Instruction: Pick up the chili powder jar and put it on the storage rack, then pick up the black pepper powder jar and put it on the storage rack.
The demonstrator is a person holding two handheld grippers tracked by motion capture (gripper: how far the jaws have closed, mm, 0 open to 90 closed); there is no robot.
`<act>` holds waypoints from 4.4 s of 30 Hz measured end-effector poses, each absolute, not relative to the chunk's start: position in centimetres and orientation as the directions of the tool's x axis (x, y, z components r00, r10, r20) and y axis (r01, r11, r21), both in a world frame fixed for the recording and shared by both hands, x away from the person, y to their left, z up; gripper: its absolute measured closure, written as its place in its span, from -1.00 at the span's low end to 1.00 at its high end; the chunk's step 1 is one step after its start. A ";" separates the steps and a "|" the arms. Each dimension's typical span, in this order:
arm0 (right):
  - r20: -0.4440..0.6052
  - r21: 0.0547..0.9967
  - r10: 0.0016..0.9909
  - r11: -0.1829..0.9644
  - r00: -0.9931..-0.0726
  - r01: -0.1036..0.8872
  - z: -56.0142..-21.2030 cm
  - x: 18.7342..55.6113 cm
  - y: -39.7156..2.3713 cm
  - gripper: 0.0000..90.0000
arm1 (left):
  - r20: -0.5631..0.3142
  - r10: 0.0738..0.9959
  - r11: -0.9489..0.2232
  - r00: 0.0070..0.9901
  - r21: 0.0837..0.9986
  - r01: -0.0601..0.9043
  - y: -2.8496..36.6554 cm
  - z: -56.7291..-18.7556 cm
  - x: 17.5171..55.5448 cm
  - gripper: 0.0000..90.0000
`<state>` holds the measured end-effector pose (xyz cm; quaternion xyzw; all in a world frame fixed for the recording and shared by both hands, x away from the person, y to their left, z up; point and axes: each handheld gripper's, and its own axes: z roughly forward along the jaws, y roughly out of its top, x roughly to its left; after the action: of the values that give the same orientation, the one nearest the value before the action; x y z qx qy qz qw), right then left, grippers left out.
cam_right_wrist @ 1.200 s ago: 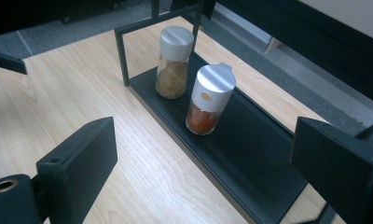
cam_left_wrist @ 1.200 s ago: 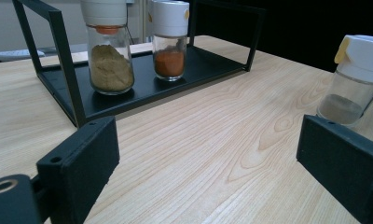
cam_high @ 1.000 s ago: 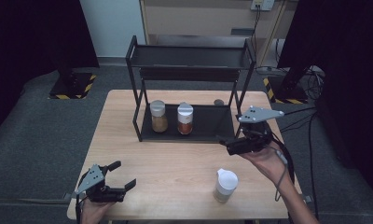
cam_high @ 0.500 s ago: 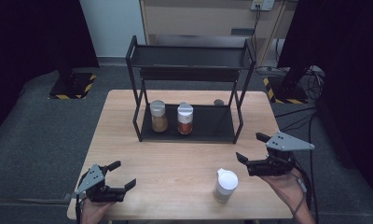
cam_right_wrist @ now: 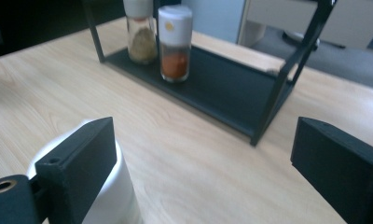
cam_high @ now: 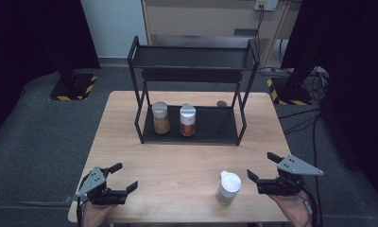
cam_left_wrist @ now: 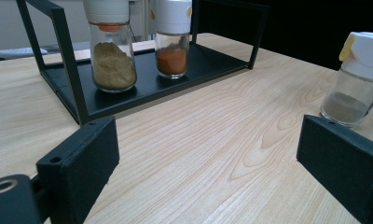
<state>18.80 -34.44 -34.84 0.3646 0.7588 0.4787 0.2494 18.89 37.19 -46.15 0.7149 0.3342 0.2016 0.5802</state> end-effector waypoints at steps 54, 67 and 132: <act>0.000 0.925 0.829 0.212 -0.559 0.314 -41.8 16.6 -37.5 -0.85 | -0.117 0.703 -0.090 0.701 0.964 0.251 37.5 -46.2 19.0 -0.88; -0.006 0.927 0.830 0.214 -0.558 0.309 -41.7 16.5 -37.5 -0.85 | -0.118 0.701 -0.087 0.703 0.964 0.249 37.5 -46.3 19.1 -0.88; 0.054 0.886 0.664 0.313 -0.746 0.343 -35.5 19.0 -31.2 -0.86 | -0.120 0.708 -0.096 0.695 0.960 0.263 37.5 -46.2 19.1 -0.89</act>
<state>18.97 -31.15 -35.47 0.3172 0.7938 0.4927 0.1629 19.14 37.48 -46.24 0.7149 0.3397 0.1920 0.5803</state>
